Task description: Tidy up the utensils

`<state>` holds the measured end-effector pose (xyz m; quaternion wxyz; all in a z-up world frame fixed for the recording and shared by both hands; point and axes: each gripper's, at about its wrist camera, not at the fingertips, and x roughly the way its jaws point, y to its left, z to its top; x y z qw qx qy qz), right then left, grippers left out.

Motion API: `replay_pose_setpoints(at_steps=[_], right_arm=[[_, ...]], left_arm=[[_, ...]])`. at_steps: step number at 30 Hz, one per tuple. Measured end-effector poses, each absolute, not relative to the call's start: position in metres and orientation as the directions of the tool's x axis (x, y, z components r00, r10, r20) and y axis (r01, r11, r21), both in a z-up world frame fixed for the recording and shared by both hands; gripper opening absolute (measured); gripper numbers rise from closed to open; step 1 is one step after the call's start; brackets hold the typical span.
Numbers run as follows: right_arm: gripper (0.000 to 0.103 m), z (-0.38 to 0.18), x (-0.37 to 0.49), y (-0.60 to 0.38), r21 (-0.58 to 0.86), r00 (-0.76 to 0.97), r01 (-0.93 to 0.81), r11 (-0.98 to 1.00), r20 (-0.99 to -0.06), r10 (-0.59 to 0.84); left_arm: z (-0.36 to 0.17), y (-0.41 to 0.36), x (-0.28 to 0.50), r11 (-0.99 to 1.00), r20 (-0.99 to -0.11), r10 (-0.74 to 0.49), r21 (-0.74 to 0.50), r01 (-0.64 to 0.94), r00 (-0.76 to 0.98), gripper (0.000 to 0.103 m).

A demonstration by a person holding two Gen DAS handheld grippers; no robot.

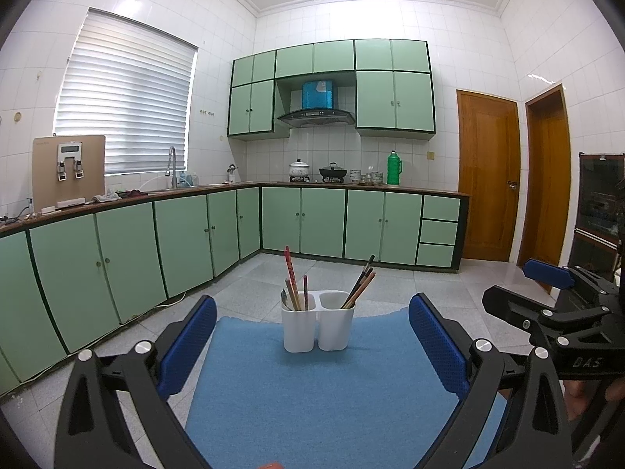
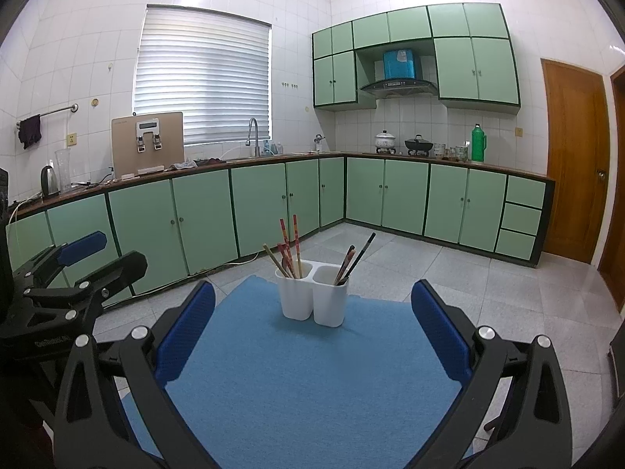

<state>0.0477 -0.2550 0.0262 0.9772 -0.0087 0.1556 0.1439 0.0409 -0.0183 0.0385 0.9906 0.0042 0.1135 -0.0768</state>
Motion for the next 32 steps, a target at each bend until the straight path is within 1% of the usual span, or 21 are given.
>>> replay_pose_setpoints(at_steps=[10,32], right_arm=[[0.098,0.0250,0.0491,-0.2556,0.030,0.910,-0.283,0.959,-0.308,0.278],[0.098,0.0211,0.0526,-0.2587,0.044,0.907,-0.278,0.960,-0.317,0.277]], left_arm=[[0.0385,-0.0149,0.0463,0.987,-0.236,-0.162,-0.023,0.161,0.958,0.097],[0.0374,-0.0149,0.0487,0.988,-0.246,-0.151,-0.010,0.153,0.957,0.097]])
